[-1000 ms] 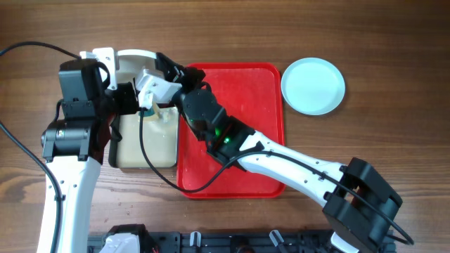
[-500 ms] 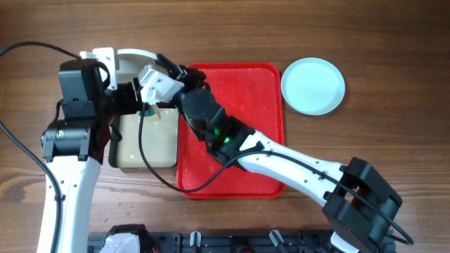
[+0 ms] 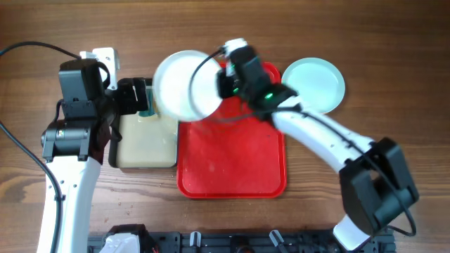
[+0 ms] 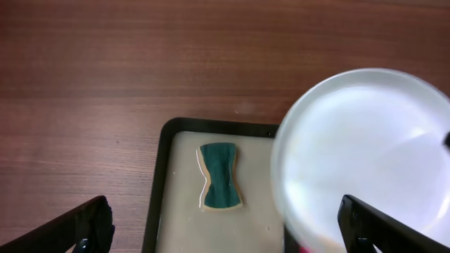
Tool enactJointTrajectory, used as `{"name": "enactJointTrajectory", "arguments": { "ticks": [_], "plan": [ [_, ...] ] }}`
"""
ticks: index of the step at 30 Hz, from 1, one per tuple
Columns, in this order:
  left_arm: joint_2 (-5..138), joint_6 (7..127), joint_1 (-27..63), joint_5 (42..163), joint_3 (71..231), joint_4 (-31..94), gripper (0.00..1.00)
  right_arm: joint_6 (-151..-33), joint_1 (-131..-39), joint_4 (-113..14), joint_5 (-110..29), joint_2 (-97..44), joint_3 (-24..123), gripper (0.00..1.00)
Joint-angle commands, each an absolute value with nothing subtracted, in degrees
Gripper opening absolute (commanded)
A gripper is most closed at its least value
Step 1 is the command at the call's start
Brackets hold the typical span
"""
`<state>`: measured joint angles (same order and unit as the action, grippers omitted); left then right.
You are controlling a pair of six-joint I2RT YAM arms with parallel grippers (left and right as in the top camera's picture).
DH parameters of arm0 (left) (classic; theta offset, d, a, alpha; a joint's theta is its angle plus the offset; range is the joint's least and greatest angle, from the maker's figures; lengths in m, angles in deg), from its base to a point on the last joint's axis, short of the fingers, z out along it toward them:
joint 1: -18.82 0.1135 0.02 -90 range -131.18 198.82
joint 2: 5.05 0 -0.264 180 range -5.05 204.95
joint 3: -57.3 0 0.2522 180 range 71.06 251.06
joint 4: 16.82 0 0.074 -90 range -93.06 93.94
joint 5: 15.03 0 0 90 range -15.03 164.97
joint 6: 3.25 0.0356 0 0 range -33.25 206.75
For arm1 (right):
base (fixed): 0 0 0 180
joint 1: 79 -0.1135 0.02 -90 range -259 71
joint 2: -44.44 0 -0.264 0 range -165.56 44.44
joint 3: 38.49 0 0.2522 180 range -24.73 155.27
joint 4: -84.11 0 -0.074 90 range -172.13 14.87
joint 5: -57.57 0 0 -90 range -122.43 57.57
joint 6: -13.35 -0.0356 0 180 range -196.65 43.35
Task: Clean dirty plates on tray and stack at the side
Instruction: 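Set the plate onto the plate stack right of the red tray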
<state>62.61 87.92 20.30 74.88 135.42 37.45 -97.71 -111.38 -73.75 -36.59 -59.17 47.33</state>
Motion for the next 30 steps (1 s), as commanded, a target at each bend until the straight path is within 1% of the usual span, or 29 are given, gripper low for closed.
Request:
{"name": "enactJointTrajectory", "arguments": {
  "ticks": [1,3,4,9,13,15,18,26,27,28,29,30],
  "plan": [
    [62.6,87.4,20.6,75.6,135.7,37.3,1.0,-100.8,-100.3,-70.2,-54.3,-59.5,47.8,0.04],
    [62.6,87.4,20.6,75.5,135.7,37.3,1.0,-100.8,-94.7,-66.6,-55.9,-59.5,47.8,0.04],
    [62.6,87.4,20.6,75.5,135.7,37.3,1.0,-100.4,-89.5,-62.8,-55.8,-59.5,47.8,0.04],
    [62.6,87.4,20.6,75.5,135.7,37.3,1.0,-93.8,-73.2,-52.8,-52.5,-59.5,47.8,0.04],
    [62.6,87.4,20.6,75.5,135.7,37.3,1.0,-93.1,-65.4,-48.5,-47.9,-59.5,47.7,0.04],
    [62.6,87.4,20.6,75.5,135.7,37.3,1.0,-91.8,-63.5,-47.9,-47.7,-59.5,46.9,0.04],
    [62.6,87.4,20.6,75.5,135.7,37.3,1.0,-88.6,-63.4,-47.7,-47.2,-59.5,45.6,0.04],
    [62.6,87.4,20.6,75.5,135.7,37.3,1.0,-88.6,-64.7,-51.7,-45.9,-59.5,40.8,0.04],
    [62.6,87.4,20.6,75.5,135.7,37.3,1.0,-88.7,-65.2,-52.4,-45.9,-59.5,40.4,0.09],
    [62.6,87.4,20.6,75.5,135.7,37.3,1.0,-88.6,-65.7,-53.0,-45.9,-59.5,40.2,0.2],
    [62.6,87.4,20.6,75.5,135.7,37.3,1.0,-88.6,-66.4,-53.5,-45.9,-59.5,40.0,0.4],
    [62.6,87.4,20.6,75.5,135.7,37.3,1.0,-88.5,-67.0,-53.8,-45.9,-59.5,40.0,0.56]
  ]
}}
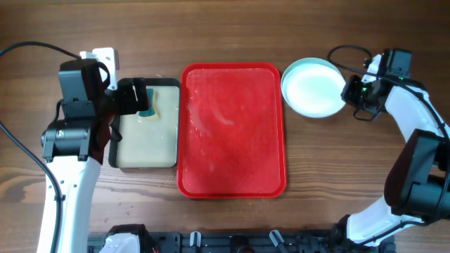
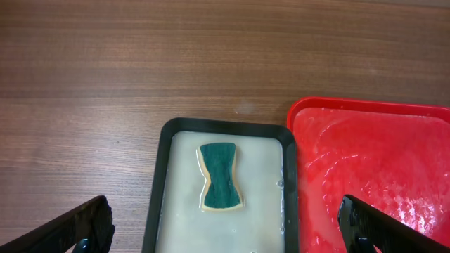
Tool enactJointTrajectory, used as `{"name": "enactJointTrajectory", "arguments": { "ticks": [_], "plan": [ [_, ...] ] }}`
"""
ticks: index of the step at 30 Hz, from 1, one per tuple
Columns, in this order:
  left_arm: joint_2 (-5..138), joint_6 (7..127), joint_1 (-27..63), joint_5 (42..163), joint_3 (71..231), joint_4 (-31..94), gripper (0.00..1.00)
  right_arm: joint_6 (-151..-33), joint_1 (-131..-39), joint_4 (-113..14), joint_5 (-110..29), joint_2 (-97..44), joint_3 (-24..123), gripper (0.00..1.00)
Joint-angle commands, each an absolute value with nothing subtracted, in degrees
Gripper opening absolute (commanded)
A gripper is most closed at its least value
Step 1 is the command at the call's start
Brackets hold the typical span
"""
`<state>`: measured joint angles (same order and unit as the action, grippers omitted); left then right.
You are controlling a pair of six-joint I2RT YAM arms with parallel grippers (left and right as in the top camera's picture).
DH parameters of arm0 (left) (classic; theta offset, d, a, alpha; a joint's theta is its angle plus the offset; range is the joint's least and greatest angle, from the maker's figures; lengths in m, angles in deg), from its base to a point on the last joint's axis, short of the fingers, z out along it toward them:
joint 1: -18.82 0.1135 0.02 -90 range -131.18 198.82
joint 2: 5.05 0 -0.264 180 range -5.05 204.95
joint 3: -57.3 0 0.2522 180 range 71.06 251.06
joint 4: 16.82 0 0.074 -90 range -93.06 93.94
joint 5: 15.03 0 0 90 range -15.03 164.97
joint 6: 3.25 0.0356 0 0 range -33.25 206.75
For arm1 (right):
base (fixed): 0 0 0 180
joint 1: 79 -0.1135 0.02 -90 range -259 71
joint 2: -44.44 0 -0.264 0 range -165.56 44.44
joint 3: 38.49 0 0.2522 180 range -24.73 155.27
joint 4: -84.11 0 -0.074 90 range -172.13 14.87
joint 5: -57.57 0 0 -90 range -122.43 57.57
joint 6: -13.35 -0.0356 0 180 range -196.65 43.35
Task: Clean dirty plates on tray and stack at the side
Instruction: 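Set the plate onto the plate stack right of the red tray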
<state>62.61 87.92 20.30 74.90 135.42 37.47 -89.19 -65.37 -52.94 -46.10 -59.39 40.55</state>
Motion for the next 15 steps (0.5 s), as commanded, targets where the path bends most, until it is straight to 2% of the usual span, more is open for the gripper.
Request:
{"name": "enactJointTrajectory", "arguments": {
  "ticks": [1,3,7,12,14,15],
  "plan": [
    [62.6,87.4,20.6,75.5,135.7,37.3,1.0,-87.7,-67.4,-54.0,-45.9,-59.5,40.0,0.61],
    [62.6,87.4,20.6,75.5,135.7,37.3,1.0,-85.5,-68.0,-53.9,-46.0,-59.5,40.0,0.65],
    [62.6,87.4,20.6,75.5,135.7,37.3,1.0,-80.3,-70.5,-53.4,-47.7,-59.5,40.0,0.67],
    [62.6,87.4,20.6,75.5,135.7,37.3,1.0,-76.6,-78.6,-52.5,-47.7,-59.5,40.0,0.7],
    [62.6,87.4,20.6,75.5,135.7,37.3,1.0,-74.9,-82.2,-52.5,-47.4,-59.5,40.0,0.81],
    [62.6,87.4,20.6,75.5,135.7,37.3,1.0,-75.0,-83.4,-52.5,-47.2,-59.5,40.0,0.95]
  ]
}}
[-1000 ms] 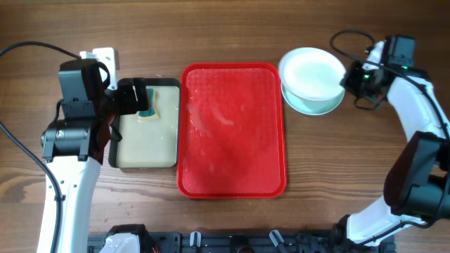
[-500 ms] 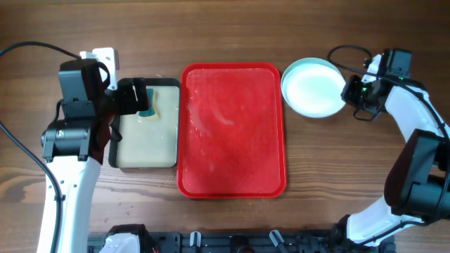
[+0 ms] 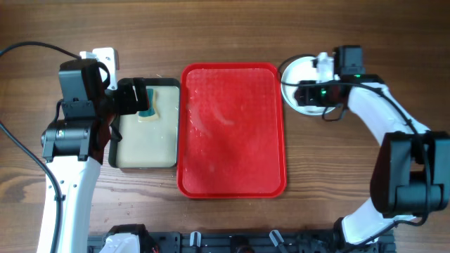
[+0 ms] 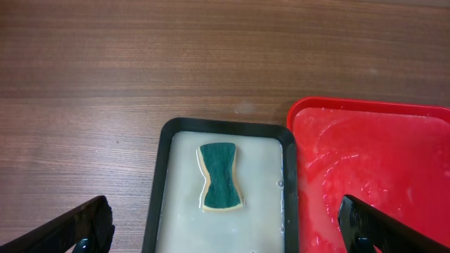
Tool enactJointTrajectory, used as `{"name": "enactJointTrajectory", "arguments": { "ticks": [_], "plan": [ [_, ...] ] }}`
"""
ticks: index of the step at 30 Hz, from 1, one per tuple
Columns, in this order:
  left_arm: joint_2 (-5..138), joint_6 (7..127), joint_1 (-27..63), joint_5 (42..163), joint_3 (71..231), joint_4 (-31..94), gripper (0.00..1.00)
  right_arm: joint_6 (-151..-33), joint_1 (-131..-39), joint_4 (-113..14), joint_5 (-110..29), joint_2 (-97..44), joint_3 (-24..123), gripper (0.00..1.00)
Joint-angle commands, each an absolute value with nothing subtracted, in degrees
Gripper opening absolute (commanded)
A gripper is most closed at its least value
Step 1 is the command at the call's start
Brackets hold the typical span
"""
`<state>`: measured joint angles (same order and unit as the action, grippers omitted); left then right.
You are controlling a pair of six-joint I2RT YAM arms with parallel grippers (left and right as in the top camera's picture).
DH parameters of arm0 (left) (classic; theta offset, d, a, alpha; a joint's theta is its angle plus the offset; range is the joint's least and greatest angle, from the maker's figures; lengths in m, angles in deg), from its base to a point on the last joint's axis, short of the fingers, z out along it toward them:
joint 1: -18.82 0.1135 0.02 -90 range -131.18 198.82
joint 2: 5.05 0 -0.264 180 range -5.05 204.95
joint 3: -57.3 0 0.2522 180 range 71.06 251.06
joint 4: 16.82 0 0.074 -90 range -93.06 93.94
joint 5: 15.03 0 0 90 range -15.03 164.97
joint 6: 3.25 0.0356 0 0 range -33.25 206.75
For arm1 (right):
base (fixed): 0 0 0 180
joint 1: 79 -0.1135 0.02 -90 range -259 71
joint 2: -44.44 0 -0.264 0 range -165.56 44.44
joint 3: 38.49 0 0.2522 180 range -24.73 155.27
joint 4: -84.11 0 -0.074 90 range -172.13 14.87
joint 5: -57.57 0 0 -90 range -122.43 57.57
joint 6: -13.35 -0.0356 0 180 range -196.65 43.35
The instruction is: Clean dirty plates on tray and stack at the side
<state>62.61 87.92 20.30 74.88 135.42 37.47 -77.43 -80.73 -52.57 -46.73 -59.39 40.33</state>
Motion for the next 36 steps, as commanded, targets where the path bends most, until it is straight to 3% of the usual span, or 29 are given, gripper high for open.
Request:
{"name": "enactJointTrajectory", "arguments": {
  "ticks": [1,21,25,31,36],
  "plan": [
    [62.6,87.4,20.6,75.6,135.7,37.3,1.0,-75.2,-84.5,-52.5,-47.3,-59.5,40.0,0.99],
    [62.6,87.4,20.6,75.5,135.7,37.3,1.0,-75.3,-85.6,-58.1,-47.2,-58.5,40.0,1.0],
    [62.6,87.4,20.6,75.5,135.7,37.3,1.0,-75.3,-85.6,-58.1,-47.2,-45.2,40.0,0.99],
    [62.6,87.4,20.6,75.5,135.7,37.3,1.0,-75.0,-85.5,-57.9,-47.1,-13.6,40.0,0.99],
    [62.6,87.4,20.6,75.5,135.7,37.3,1.0,-62.6,-85.5,-57.8,-43.1,8.2,38.1,0.99]
  ]
}}
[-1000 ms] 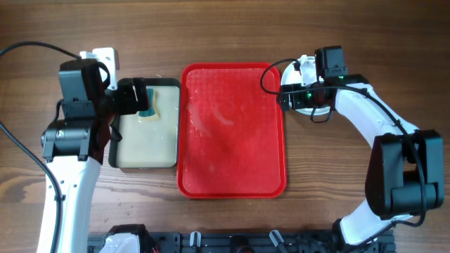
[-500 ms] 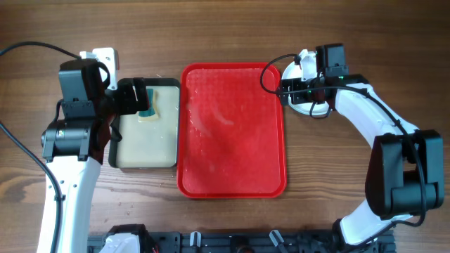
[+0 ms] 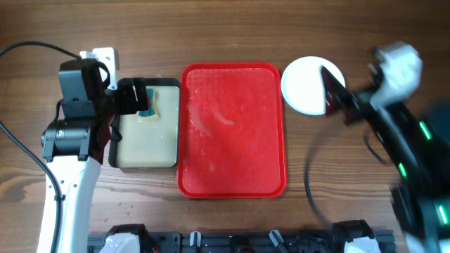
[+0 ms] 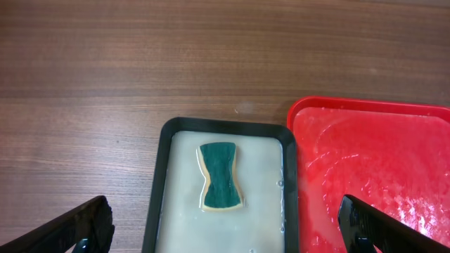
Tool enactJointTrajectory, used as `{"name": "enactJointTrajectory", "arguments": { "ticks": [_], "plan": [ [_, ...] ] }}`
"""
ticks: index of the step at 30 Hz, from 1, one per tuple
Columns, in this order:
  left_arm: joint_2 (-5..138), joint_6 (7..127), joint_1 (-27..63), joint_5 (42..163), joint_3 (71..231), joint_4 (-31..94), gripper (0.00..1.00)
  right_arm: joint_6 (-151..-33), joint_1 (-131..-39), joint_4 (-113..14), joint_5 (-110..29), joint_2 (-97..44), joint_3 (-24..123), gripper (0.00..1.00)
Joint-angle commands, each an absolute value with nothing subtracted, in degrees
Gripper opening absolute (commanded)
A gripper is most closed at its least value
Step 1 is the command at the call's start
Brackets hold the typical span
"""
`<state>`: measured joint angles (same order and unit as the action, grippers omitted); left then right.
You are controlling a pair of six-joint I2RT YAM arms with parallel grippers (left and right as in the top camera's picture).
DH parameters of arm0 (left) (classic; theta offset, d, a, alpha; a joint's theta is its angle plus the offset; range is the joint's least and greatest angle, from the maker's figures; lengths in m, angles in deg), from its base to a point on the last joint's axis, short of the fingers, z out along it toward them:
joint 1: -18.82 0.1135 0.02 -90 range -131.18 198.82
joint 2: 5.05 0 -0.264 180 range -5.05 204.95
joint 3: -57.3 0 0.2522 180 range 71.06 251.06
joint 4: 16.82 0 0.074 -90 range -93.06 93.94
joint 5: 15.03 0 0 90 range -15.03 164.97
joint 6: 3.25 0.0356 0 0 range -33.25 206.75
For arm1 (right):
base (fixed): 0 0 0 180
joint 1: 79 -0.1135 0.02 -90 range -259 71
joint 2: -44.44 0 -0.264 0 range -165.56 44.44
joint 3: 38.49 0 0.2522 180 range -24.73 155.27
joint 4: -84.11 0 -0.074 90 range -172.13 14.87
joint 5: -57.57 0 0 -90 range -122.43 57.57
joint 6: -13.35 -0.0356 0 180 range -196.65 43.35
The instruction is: Clean dirty plates on tray and stack at the side
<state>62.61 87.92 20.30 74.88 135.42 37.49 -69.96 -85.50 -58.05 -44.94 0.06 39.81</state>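
The red tray (image 3: 234, 130) lies mid-table, wet, with no plate on it; its left part (image 4: 373, 176) shows in the left wrist view. A white plate (image 3: 304, 86) rests on the wood to the tray's upper right. My right gripper (image 3: 332, 90) is a blurred dark wedge over the plate's right rim, and its jaws cannot be read. My left gripper (image 3: 136, 97) hangs open over the black basin (image 4: 156, 190), with nothing in it (image 4: 225, 235). A green sponge (image 4: 221, 176) floats in the basin's milky water.
The basin (image 3: 112, 151) sits against the tray's left edge. The right arm (image 3: 397, 133) is smeared by motion along the right side of the table. A cable (image 3: 28, 49) loops at the far left. Bare wood lies behind and in front of the tray.
The right arm, which reached onto the plate from behind, now stretches blurred down the table's right side. The plate stays in the same spot. The left arm, sponge and basin are unchanged.
At first my right gripper held a white plate over the tray's upper left corner, and a pale teal plate lay at the right. Then the white plate sat on the teal one with the gripper at its rim, then over it. Now the arm is further right.
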Motion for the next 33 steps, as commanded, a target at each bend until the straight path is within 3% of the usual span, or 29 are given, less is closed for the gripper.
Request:
{"name": "enactJointTrajectory", "arguments": {
  "ticks": [1,8,12,16,23,28,33],
  "plan": [
    [62.6,87.4,20.6,75.5,135.7,37.3,1.0,-61.3,-85.5,-57.6,-43.1,12.2,36.9,0.99],
    [62.6,87.4,20.6,75.6,135.7,37.3,1.0,-58.9,-83.8,-61.2,-43.5,35.9,17.9,0.99],
    [62.6,87.4,20.6,75.5,135.7,37.3,1.0,-59.4,-80.5,-77.2,-46.5,41.1,3.9,1.0],
    [62.6,87.4,20.6,75.5,135.7,37.3,1.0,-68.9,-77.4,-95.1,-40.7,44.2,-8.2,1.0],
    [62.6,87.4,20.6,75.6,135.7,37.3,1.0,-80.1,-77.4,-96.0,-33.7,44.3,-19.8,1.0],
    [62.6,87.4,20.6,75.6,135.7,37.3,1.0,-80.0,-77.6,-94.2,-33.7,44.3,-24.5,1.0],
    [62.6,87.4,20.6,75.5,135.7,37.3,1.0,-75.2,-77.7,-84.3,-33.7,44.3,-24.5,1.0]
  ]
}}
